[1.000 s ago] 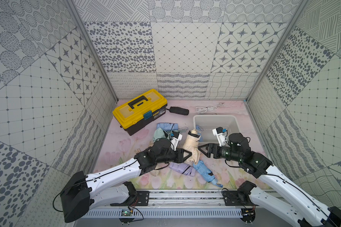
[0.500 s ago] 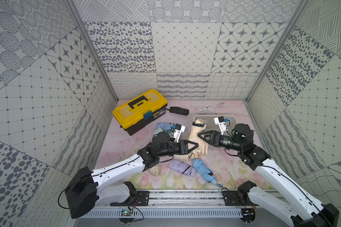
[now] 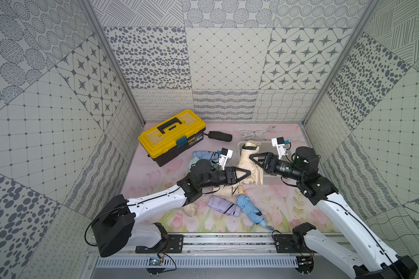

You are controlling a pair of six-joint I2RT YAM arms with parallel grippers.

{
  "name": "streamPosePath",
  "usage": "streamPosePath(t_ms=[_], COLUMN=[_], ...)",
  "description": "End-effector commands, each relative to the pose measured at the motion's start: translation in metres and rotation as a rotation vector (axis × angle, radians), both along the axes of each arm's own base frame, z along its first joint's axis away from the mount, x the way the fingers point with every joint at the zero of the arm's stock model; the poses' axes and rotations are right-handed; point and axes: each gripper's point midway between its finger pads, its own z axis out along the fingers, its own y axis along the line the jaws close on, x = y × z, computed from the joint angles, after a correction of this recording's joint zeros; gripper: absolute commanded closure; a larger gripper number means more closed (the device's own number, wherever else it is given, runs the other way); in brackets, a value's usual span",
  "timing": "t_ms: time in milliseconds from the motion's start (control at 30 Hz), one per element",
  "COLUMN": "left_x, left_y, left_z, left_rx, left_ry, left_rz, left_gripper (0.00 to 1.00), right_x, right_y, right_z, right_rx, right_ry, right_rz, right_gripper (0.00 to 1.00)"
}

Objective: Put the umbrella into the storage box
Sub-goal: Place the umbrella in the storage box.

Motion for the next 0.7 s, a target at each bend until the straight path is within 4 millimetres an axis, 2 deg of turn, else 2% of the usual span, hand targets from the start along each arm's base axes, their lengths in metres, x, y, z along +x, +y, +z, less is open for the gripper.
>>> streamPosePath(t_ms=[0, 133, 533, 667], left_x=[-0.008, -0.009, 0.000, 0.005], left_y=[0.003, 0.002, -0.007, -0.009], left_z=[0.061, 0.063, 0.059, 0.051], left_rx=[-0.191, -0.195, -0.206, -0.183], left_ry=[-0.154, -0.162, -0.152, -0.147], left_rz=[-0.050, -0.061, -0.058, -0.041], left_gripper=[0.65, 0.66, 0.65, 0.56], right_x=[0.001, 0.001, 0.011, 0.023], right_y=[0.007, 0.015, 0.021, 0.013], right_z=[0.011, 0.019, 0.018, 0.014], right_rx=[0.012, 0.046, 0.115, 0.109], right_ry=[-0.010, -0.020, -0.018, -0.016], right_rz=[0.050, 0.099, 0.121, 0.092], right_gripper=[0.14, 0.18, 0.48, 0.57])
